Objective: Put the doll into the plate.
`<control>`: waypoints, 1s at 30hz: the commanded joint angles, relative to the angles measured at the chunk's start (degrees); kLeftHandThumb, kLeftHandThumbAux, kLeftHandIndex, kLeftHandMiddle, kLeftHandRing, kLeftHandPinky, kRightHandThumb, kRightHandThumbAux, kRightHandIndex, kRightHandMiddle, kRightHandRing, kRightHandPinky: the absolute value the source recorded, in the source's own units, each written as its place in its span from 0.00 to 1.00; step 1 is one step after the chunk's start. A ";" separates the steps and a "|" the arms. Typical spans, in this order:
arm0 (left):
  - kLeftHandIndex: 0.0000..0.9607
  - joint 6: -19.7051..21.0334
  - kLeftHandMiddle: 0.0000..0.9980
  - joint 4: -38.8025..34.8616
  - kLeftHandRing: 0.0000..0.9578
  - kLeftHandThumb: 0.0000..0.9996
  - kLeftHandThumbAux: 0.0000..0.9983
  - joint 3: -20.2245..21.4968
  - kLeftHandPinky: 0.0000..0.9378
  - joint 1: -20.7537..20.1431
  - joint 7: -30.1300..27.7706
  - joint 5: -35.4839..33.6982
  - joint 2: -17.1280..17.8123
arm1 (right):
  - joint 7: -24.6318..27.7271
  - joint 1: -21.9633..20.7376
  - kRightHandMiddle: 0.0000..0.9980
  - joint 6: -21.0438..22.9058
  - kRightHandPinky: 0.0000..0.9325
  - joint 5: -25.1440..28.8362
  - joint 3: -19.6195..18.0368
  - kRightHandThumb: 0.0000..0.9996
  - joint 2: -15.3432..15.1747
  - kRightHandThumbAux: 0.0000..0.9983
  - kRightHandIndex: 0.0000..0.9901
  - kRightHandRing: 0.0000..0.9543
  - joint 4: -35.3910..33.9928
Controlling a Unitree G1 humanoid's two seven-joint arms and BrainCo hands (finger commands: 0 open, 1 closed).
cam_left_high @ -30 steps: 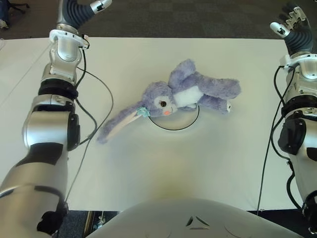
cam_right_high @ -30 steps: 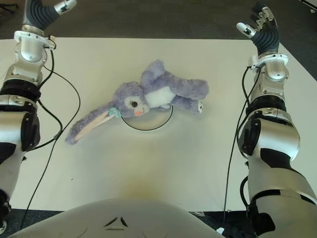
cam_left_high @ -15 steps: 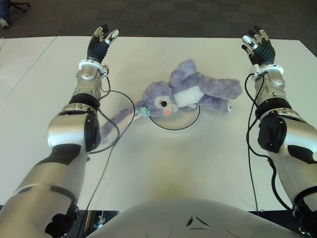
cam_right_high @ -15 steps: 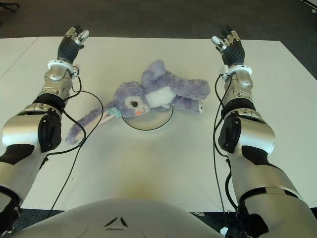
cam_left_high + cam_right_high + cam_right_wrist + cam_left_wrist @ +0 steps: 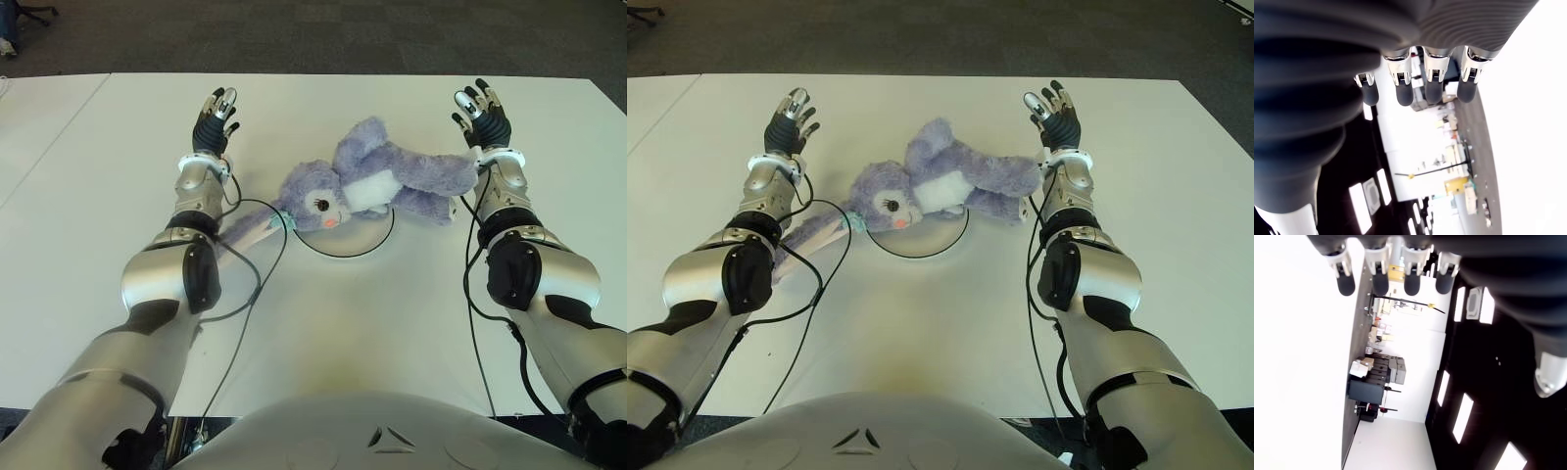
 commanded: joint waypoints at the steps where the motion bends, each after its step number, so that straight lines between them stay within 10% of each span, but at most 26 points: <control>1: 0.00 -1.81 0.00 -0.13 0.00 0.00 0.48 1.20 0.00 3.00 -1.66 -1.11 -0.06 | -1.21 0.92 0.05 -1.27 0.02 0.43 -0.96 0.00 0.24 0.73 0.06 0.03 0.71; 30: 0.00 -17.08 0.00 -1.04 0.00 0.00 0.41 2.58 0.00 15.83 -9.21 -3.13 -7.69 | 8.35 12.39 0.13 -22.32 0.09 9.25 -7.55 0.00 13.17 0.74 0.14 0.10 -4.53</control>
